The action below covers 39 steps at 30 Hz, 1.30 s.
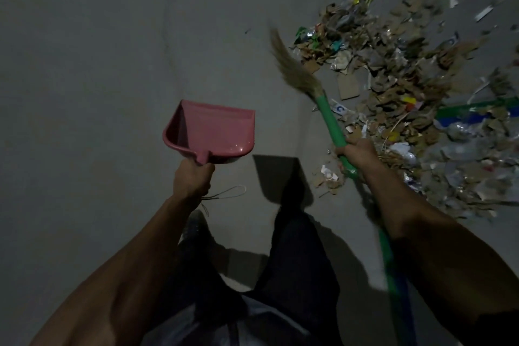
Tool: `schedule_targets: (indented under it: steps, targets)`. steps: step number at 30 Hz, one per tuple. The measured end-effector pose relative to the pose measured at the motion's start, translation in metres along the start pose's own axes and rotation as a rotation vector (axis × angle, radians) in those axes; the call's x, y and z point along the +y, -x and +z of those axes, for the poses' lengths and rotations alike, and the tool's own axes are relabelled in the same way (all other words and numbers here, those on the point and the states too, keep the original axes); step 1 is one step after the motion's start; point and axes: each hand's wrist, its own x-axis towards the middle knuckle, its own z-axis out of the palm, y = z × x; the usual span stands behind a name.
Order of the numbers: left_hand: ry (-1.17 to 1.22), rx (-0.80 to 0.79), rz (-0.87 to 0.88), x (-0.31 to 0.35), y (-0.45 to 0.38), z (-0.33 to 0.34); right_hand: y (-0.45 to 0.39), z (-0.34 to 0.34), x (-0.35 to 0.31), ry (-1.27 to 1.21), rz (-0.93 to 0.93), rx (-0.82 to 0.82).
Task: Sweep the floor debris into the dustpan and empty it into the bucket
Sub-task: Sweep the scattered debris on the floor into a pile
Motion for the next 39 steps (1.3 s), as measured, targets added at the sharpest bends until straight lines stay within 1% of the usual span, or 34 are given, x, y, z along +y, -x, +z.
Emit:
schedule_targets:
  steps: [3,7,12,14,16,19,20,23,26,29,32,34,37,39]
  targets:
    - [0.019,0.009,-0.008,0.027,0.003,0.038,-0.040,-0.040,-0.018,-0.062,0.009,-0.001]
    - [-0.014,0.013,0.009,0.054,0.004,0.075,-0.080,-0.081,-0.039,-0.128,0.015,0.008]
    - [-0.099,0.052,0.025,0.078,0.001,0.101,-0.132,-0.126,-0.060,-0.333,0.134,0.007]
    - [-0.119,0.051,0.028,0.084,0.001,0.108,-0.138,-0.138,-0.064,-0.424,0.156,0.016]
    - [-0.131,0.052,0.033,0.090,0.002,0.113,-0.125,-0.138,-0.069,-0.490,0.134,0.040]
    - [-0.136,0.049,0.049,0.097,0.006,0.118,-0.073,-0.118,-0.063,-0.538,0.048,0.101]
    - [-0.141,0.051,0.054,0.099,0.008,0.118,-0.049,-0.108,-0.056,-0.540,0.026,0.099]
    - [-0.147,0.052,0.071,0.100,0.016,0.118,0.019,-0.073,-0.026,-0.589,0.033,0.000]
    - [-0.161,0.047,0.086,0.094,0.024,0.115,0.053,-0.052,0.004,-0.548,0.092,-0.079]
    - [-0.166,0.042,0.095,0.081,0.030,0.112,0.051,-0.055,0.023,-0.425,0.150,-0.099]
    - [-0.174,0.036,0.109,0.066,0.036,0.109,0.031,-0.079,0.032,-0.364,0.184,-0.011]
    - [-0.177,0.033,0.118,0.054,0.042,0.106,0.016,-0.099,0.033,-0.296,0.167,0.047]
    - [-0.177,0.026,0.137,0.035,0.052,0.100,0.013,-0.114,0.036,-0.134,0.109,0.097]
    - [-0.173,0.012,0.150,0.023,0.061,0.096,0.028,-0.110,0.044,-0.064,0.024,0.189]
